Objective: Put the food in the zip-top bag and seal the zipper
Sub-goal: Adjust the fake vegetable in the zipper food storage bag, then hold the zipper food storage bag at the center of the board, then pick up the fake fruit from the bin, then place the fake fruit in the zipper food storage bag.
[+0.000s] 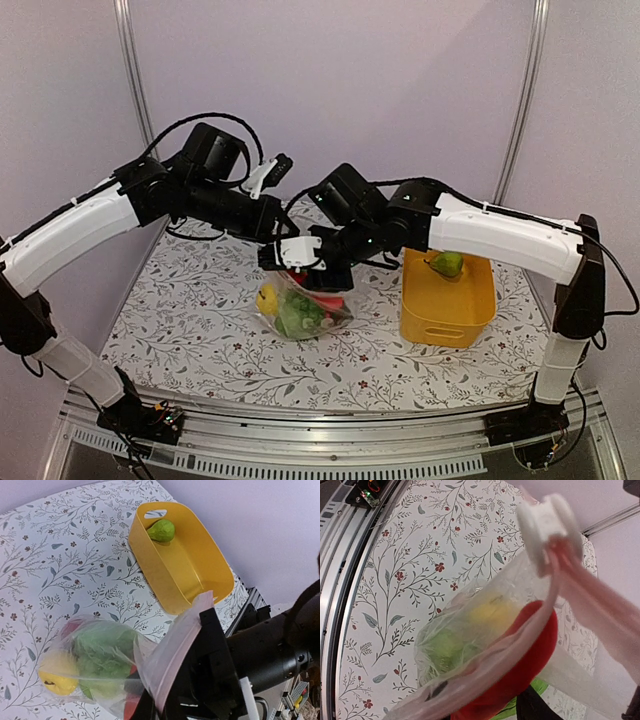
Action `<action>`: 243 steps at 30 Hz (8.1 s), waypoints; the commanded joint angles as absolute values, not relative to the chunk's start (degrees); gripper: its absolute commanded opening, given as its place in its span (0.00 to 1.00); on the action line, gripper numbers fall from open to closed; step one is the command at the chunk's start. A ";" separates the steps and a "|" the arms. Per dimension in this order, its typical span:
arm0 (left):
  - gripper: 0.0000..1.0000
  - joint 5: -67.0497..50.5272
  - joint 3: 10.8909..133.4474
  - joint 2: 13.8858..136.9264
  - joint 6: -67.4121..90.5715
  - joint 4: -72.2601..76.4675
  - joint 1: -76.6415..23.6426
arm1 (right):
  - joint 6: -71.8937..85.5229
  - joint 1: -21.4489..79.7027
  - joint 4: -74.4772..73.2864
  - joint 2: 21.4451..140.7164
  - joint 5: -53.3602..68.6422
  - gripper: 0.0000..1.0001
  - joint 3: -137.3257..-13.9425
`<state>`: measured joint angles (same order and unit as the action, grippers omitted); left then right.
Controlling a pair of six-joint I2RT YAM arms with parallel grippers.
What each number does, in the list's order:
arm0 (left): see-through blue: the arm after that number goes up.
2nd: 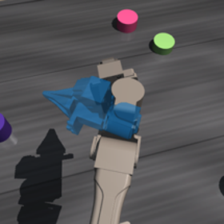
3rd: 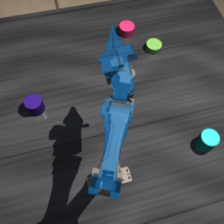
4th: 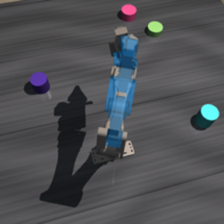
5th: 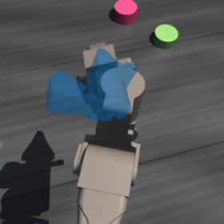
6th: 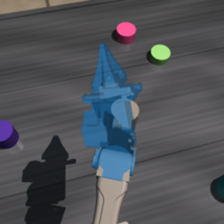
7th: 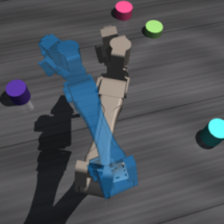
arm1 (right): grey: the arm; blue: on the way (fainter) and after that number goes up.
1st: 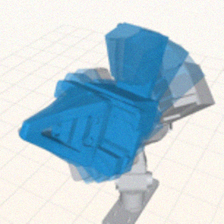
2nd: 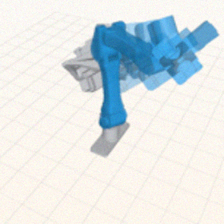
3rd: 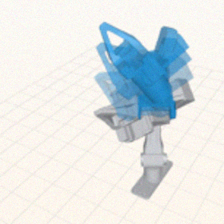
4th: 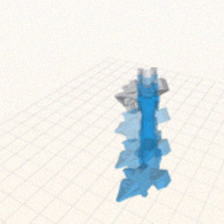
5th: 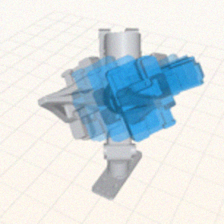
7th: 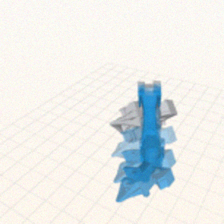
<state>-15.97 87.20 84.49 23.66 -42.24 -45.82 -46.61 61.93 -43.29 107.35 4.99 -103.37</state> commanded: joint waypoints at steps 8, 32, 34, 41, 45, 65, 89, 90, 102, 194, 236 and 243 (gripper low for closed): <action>0.24 -14.52 84.07 77.94 23.70 -37.11 -44.37 | -43.42 62.05 -38.21 108.38 7.00 0.27 -101.20; 0.51 -10.67 40.00 39.18 14.14 -18.62 -48.64 | -46.47 61.06 -40.44 110.40 6.39 0.28 -99.90; 0.53 -8.84 39.79 41.81 11.82 -17.76 -51.70 | -45.88 60.69 -40.43 110.09 6.68 0.28 -100.02; 0.52 1.79 39.34 49.56 5.72 -11.82 -57.52 | -44.36 59.50 -40.50 109.33 7.32 0.29 -100.06; 0.44 5.51 39.51 50.49 2.94 -9.04 -57.59 | -44.64 59.47 -40.96 109.59 8.15 0.30 -100.02; 0.04 6.29 41.06 52.18 -2.26 -3.51 -57.50 | -42.46 58.68 -42.44 107.29 12.89 0.56 -102.50; 0.03 7.51 39.57 57.60 -3.43 3.01 -56.16 | -38.81 55.72 -45.08 107.77 17.15 0.56 -105.67; 0.01 7.61 39.56 57.50 -3.50 3.18 -56.04 | -38.84 55.72 -45.47 107.17 17.12 0.57 -105.49; 0.00 8.77 40.90 55.94 -4.05 1.33 -55.35 | -38.19 44.60 -47.91 91.25 14.85 0.61 -98.54; 0.00 8.94 39.80 56.55 -2.84 2.52 -54.90 | -33.08 15.16 -48.34 91.44 11.20 0.58 -81.85; 0.00 6.59 46.88 59.49 -2.66 -3.47 -54.85 | -41.59 46.05 -56.33 104.16 24.33 0.56 -105.55; 0.00 5.89 46.65 60.41 -2.31 -2.72 -54.87 | -36.67 47.98 -54.75 108.21 26.46 0.57 -109.01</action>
<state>6.70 47.18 60.51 -2.94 -4.73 -55.57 -40.03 47.55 -55.18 104.90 25.61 -105.97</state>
